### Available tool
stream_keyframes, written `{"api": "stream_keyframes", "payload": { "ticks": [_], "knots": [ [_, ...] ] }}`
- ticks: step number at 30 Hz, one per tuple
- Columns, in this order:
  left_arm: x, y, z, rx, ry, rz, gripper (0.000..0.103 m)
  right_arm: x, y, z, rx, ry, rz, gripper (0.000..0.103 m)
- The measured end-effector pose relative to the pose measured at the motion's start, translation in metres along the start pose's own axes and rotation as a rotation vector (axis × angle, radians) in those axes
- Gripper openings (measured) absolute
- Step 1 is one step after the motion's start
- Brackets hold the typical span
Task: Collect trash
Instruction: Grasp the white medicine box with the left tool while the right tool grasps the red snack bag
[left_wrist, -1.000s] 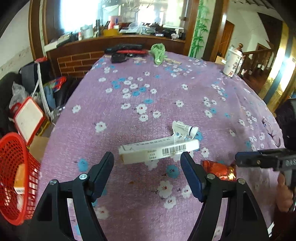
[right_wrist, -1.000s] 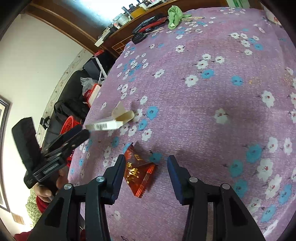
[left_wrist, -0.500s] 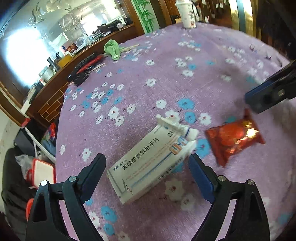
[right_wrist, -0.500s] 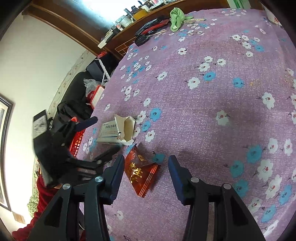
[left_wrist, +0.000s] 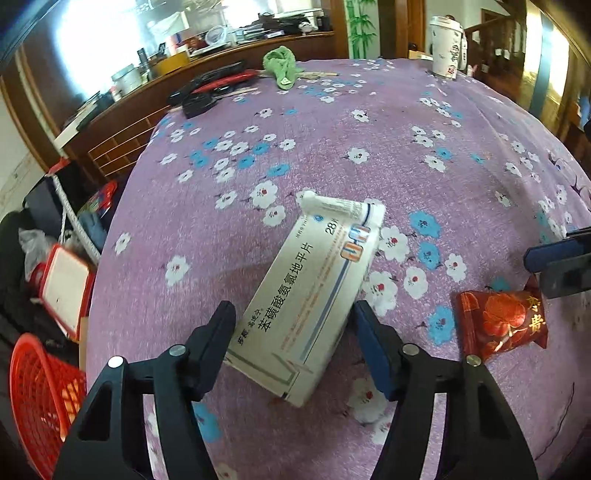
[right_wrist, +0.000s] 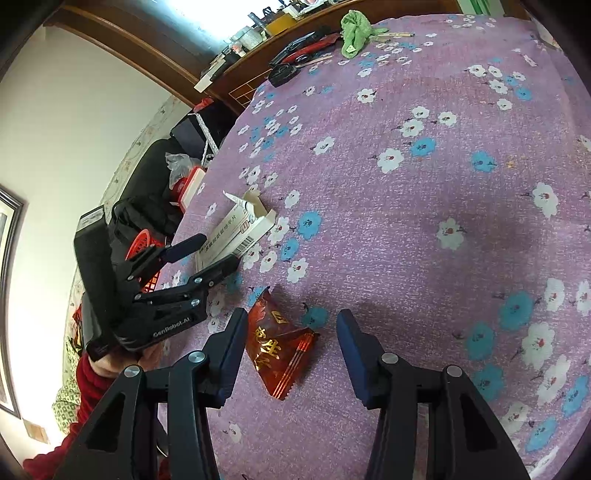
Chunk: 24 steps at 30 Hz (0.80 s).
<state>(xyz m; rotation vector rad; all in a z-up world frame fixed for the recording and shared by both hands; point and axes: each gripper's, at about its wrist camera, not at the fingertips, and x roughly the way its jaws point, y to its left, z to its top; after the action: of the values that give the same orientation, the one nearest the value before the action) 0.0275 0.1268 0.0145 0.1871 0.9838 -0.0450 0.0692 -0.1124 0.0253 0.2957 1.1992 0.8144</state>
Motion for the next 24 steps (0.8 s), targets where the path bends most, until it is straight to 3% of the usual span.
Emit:
{"api": "stream_keyframes", "payload": {
  "ticks": [11,14,23,24],
  "knots": [
    [0.001,-0.003,0.000,-0.058,-0.010,-0.015,0.064,0.023,0.033,-0.016,-0.134,0.073,-0.028,0.058],
    [0.000,-0.005,-0.003,-0.073,-0.028,-0.010,0.060,0.024,0.041,-0.021,-0.169,0.066,-0.064,0.058],
    [-0.010,-0.001,-0.015,-0.142,-0.047,-0.051,0.057,0.030,0.034,-0.015,-0.036,0.054,-0.044,0.058],
    [-0.012,0.000,-0.017,-0.150,-0.051,-0.055,0.056,0.029,0.033,-0.015,-0.019,0.051,-0.041,0.054]
  ]
}}
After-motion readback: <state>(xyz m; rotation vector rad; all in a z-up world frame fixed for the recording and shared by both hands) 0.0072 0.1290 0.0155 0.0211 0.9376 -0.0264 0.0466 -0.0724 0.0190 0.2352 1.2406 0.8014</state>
